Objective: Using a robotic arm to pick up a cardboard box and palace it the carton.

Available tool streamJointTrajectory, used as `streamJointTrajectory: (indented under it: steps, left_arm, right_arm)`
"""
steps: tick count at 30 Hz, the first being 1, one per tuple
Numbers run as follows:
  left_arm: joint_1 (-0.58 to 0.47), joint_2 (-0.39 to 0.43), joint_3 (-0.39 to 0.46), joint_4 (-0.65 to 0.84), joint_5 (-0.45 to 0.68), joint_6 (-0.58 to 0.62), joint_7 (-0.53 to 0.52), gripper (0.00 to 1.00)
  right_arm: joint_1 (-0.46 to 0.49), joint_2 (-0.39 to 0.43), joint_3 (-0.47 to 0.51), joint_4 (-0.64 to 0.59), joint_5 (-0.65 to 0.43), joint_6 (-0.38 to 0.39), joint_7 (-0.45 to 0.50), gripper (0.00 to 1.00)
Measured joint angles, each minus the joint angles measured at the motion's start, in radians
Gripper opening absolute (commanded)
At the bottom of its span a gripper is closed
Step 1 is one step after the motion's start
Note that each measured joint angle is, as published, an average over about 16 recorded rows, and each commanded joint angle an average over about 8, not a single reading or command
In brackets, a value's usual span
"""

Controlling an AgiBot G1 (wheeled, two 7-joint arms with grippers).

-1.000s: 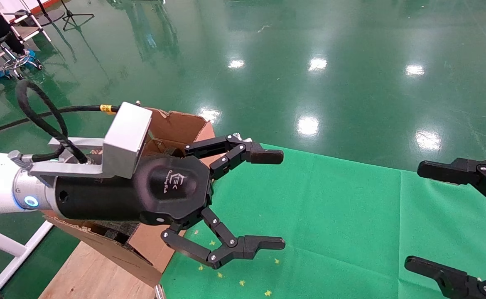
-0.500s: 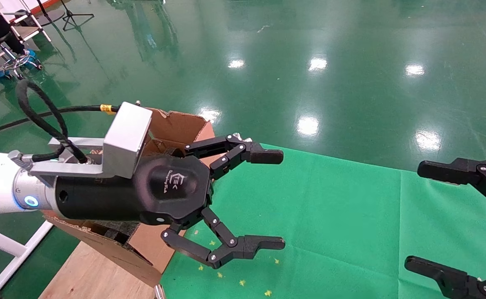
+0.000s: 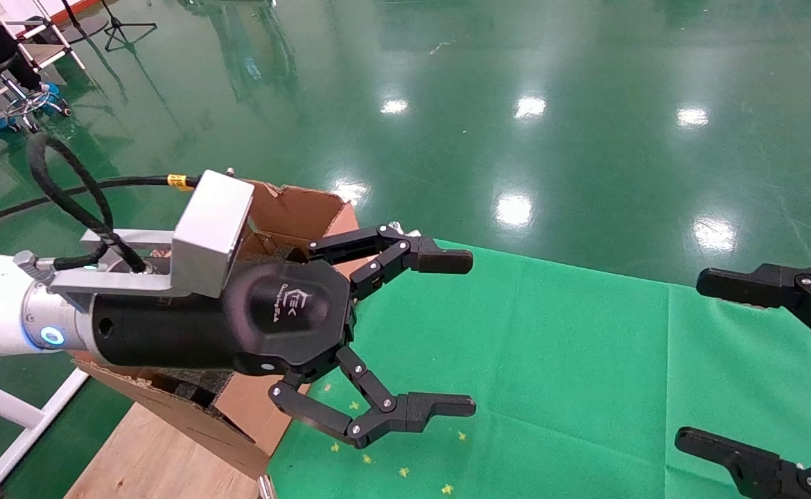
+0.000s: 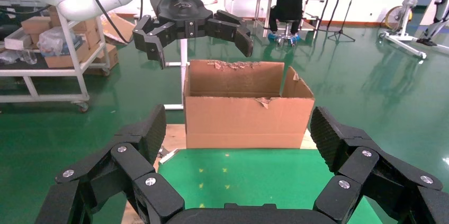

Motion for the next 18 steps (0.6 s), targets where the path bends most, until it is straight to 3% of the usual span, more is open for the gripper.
streamJointTrajectory:
  steps: [18]
  left_arm:
    - [0.000, 0.000, 0.000, 0.000, 0.000, 0.000, 0.000, 1.00]
  right_arm:
    - [0.000, 0.000, 0.000, 0.000, 0.000, 0.000, 0.000, 1.00]
